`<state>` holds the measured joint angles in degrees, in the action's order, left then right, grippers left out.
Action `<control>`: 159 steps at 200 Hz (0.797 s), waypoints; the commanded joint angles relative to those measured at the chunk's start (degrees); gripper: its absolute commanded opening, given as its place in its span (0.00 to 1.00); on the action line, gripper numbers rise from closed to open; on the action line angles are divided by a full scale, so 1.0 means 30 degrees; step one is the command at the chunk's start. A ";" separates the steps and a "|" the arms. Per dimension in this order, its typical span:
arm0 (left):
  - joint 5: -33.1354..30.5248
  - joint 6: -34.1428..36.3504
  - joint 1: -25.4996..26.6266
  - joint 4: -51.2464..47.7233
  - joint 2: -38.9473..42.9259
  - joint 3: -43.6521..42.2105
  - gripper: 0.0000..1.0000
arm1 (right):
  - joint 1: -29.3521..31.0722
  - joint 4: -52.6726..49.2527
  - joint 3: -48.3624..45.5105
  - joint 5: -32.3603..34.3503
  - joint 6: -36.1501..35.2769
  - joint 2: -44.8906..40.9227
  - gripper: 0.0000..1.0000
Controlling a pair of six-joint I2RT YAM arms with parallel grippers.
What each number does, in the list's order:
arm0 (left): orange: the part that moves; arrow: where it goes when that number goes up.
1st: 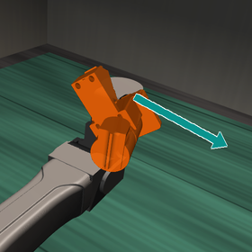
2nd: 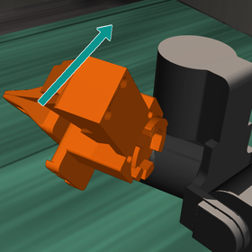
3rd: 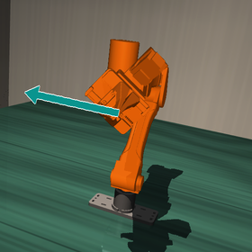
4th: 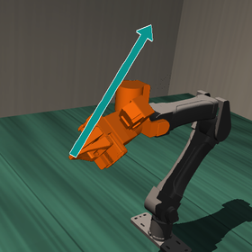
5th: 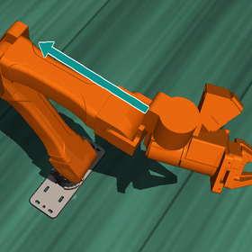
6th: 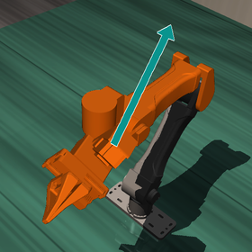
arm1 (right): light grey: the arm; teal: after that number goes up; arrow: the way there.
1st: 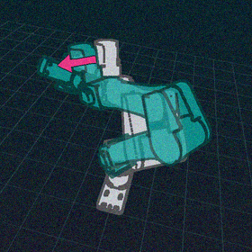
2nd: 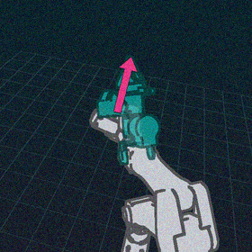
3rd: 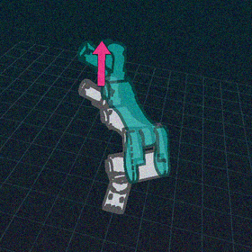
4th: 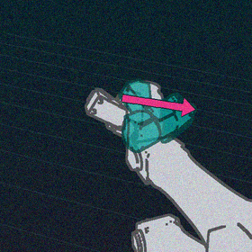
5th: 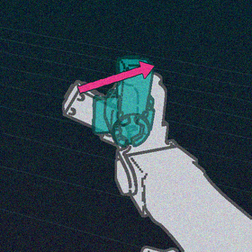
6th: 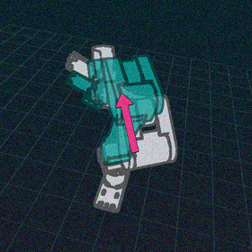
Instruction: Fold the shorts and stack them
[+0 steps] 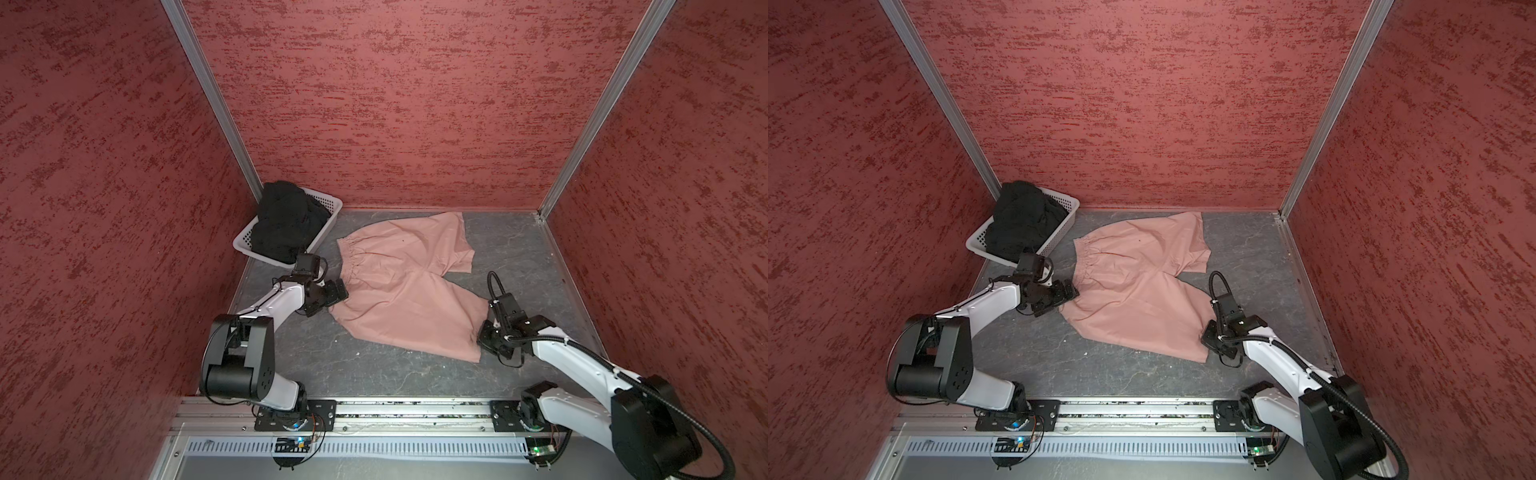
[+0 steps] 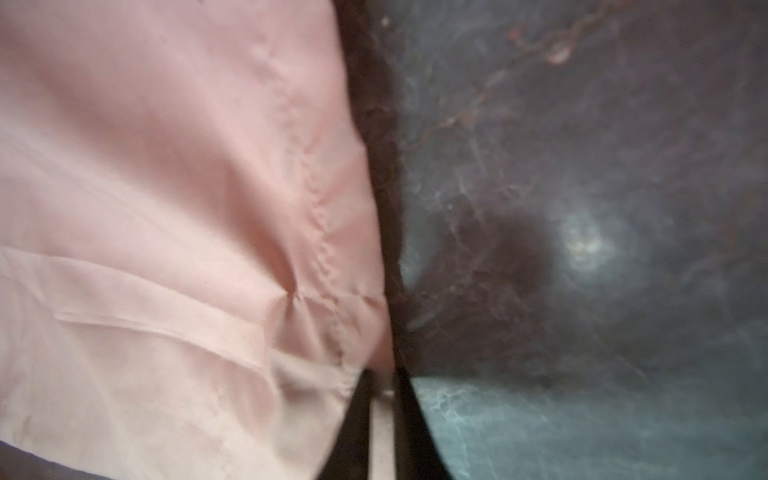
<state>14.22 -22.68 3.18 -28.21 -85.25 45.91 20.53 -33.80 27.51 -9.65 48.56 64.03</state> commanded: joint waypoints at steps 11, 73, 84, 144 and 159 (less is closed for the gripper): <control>0.0571 0.0149 -0.0159 0.0510 0.0480 -0.0049 0.99 | 0.0062 -0.0116 0.1849 0.0499 -0.0742 0.1040 0.00; 0.0426 0.0722 -0.0203 -0.0341 0.0976 0.0405 0.99 | -0.0619 -0.4166 0.9377 0.1427 -0.5485 0.7073 0.00; 0.0309 0.0788 -0.0194 -0.0575 0.1236 0.0349 0.99 | -0.0605 -0.5305 1.0021 0.1766 -0.5510 0.6969 0.26; 0.0982 0.0657 -0.1019 0.0311 0.1452 -0.0143 0.99 | 0.1035 -0.7594 0.3524 -0.1064 0.0180 -0.1599 0.58; 0.1238 0.0800 -0.1112 0.0320 0.1209 0.0126 0.99 | 0.1969 -0.6829 0.2309 -0.1656 0.1096 -0.1978 0.58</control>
<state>16.29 -21.58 0.73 -28.64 -80.53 45.74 22.61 -53.34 39.83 -10.20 43.79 58.96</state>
